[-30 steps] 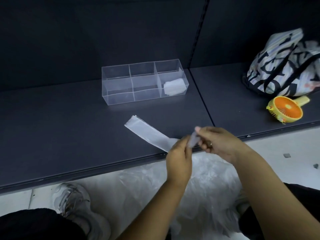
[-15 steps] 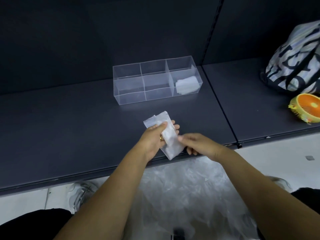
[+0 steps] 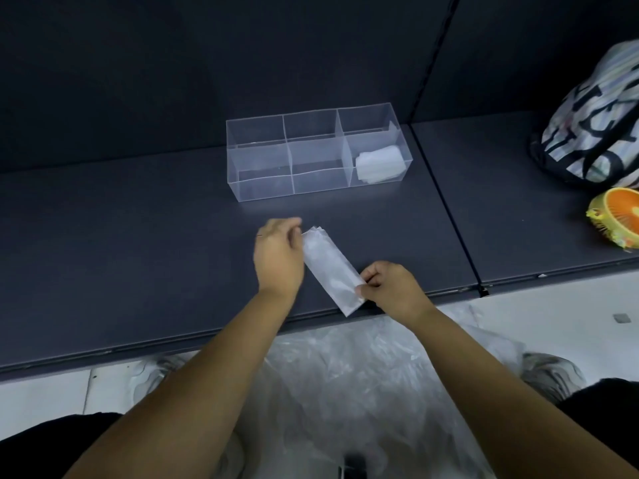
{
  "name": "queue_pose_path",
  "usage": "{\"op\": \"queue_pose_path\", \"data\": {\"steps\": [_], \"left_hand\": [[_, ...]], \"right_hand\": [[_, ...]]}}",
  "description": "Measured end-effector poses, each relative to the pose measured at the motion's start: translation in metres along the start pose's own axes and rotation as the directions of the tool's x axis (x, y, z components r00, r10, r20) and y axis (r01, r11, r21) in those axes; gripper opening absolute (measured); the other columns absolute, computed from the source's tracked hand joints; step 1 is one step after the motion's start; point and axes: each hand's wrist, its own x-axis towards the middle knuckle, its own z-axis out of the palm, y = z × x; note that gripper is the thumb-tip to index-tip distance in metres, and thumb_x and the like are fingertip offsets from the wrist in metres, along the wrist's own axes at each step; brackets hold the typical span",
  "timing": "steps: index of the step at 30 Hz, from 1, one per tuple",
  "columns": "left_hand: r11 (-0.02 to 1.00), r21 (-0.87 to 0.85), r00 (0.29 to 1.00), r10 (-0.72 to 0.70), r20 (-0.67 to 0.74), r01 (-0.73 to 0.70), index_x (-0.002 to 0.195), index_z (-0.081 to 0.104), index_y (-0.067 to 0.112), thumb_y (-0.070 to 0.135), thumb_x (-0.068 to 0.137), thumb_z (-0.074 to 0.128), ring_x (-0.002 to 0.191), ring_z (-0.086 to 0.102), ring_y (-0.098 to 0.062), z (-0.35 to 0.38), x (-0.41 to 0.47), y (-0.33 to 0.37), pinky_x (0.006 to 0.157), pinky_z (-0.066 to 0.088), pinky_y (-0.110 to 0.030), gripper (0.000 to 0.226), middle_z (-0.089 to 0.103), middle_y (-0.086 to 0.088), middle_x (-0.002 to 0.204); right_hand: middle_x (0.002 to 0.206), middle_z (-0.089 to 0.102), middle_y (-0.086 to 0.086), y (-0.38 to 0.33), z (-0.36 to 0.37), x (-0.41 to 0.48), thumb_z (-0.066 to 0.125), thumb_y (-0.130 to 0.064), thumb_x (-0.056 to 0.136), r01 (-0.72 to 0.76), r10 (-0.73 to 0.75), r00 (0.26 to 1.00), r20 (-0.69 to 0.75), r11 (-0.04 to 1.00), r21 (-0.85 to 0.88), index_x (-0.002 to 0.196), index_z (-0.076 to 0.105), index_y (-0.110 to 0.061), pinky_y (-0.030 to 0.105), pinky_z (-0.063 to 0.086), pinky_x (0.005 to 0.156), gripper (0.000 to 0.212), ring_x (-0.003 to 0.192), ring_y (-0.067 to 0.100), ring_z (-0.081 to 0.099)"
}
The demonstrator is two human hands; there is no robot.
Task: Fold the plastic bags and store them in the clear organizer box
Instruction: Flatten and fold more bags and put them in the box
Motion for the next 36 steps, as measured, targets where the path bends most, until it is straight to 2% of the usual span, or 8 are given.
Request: {"op": "queue_pose_path", "data": {"steps": [5,8,12,15,22,27,32,36], "left_hand": [[0.869,-0.023,0.693,0.41,0.593,-0.494,0.134,0.052,0.015,0.044,0.085,0.065,0.127,0.042,-0.015,0.001,-0.066,-0.003,0.105,0.026,-0.02,0.059,0.051,0.0,0.137],[0.861,0.046,0.721,0.393,0.57,-0.506,0.138,0.048,0.013,0.035,0.086,0.066,0.13,0.043,-0.019,0.002,-0.077,-0.011,0.107,0.028,-0.025,0.059,0.049,-0.001,0.14],[0.932,0.019,0.846,0.321,0.426,-0.363,0.106,0.071,0.021,0.025,0.092,0.06,0.083,0.062,-0.021,-0.001,-0.077,0.006,0.07,0.046,-0.026,0.018,0.069,0.001,0.088],[0.986,-0.08,0.865,0.169,0.473,-0.149,0.08,0.067,0.02,0.035,0.094,0.056,0.06,0.044,-0.023,-0.005,-0.064,0.007,0.052,0.033,-0.018,0.023,0.043,0.0,0.054],[0.891,-0.245,0.765,-0.157,0.625,0.383,0.09,0.063,-0.011,0.023,0.099,0.051,0.073,0.052,-0.021,0.004,-0.022,0.003,0.074,0.054,-0.047,0.036,0.055,-0.012,0.078],[0.717,-0.35,0.714,-0.289,0.638,0.603,0.109,0.063,-0.001,0.019,0.099,0.051,0.069,0.063,-0.022,0.01,-0.013,0.004,0.051,0.057,-0.025,0.026,0.064,-0.017,0.092],[0.991,-0.089,0.989,-0.088,0.123,0.099,0.106,0.067,0.009,0.017,0.092,0.06,0.078,0.065,-0.022,0.008,-0.01,-0.002,0.073,0.05,-0.029,0.018,0.069,-0.007,0.093],[0.88,0.149,0.858,0.381,0.346,-0.451,0.12,0.063,0.01,0.019,0.092,0.059,0.114,0.055,-0.031,0.017,-0.026,-0.008,0.098,0.034,-0.036,0.03,0.06,-0.009,0.123]], "right_hand": [[0.075,0.067,0.007,-0.004,-0.005,-0.002,0.067,-0.015,0.086,-0.008,0.004,0.999,0.054,0.997,0.073,0.089,0.063,-0.012,0.022,0.048,0.058,0.006,0.063,0.012,0.059],[0.068,0.059,0.004,-0.012,-0.01,-0.006,0.055,-0.016,0.095,-0.148,0.118,0.984,0.135,0.958,0.243,0.096,0.062,-0.012,0.018,0.038,0.046,0.008,0.05,0.008,0.049],[0.082,0.067,0.003,-0.02,-0.018,-0.012,0.047,-0.011,0.098,-0.138,0.122,0.99,0.072,0.946,0.294,0.108,0.059,-0.013,0.019,0.04,0.049,0.017,0.05,0.009,0.054],[0.111,0.062,-0.008,-0.019,-0.027,-0.013,0.058,-0.012,0.093,0.122,-0.121,0.992,-0.019,0.978,0.167,0.123,0.056,-0.022,0.018,0.046,0.071,0.032,0.078,0.004,0.059],[0.096,0.07,0.009,-0.007,0.002,0.005,0.071,-0.003,0.083,0.092,-0.108,0.991,0.073,0.977,0.191,0.103,0.067,-0.009,0.016,0.045,0.067,0.021,0.072,0.005,0.06],[0.077,0.069,0.003,-0.011,0.015,0.025,0.072,-0.006,0.08,0.025,-0.012,0.996,-0.085,0.988,0.151,0.082,0.072,-0.009,0.03,0.052,0.074,0.004,0.074,0.015,0.061],[0.073,0.068,0.004,-0.02,0.015,0.029,0.07,-0.01,0.079,-0.055,0.062,0.992,-0.114,0.996,0.069,0.072,0.072,-0.015,0.034,0.056,0.076,0.009,0.071,0.019,0.063],[0.065,0.066,0.002,-0.024,0.017,0.028,0.069,-0.01,0.077,-0.087,0.093,0.988,-0.119,0.995,0.057,0.064,0.068,-0.021,0.028,0.051,0.066,0.017,0.064,0.018,0.061]]}}
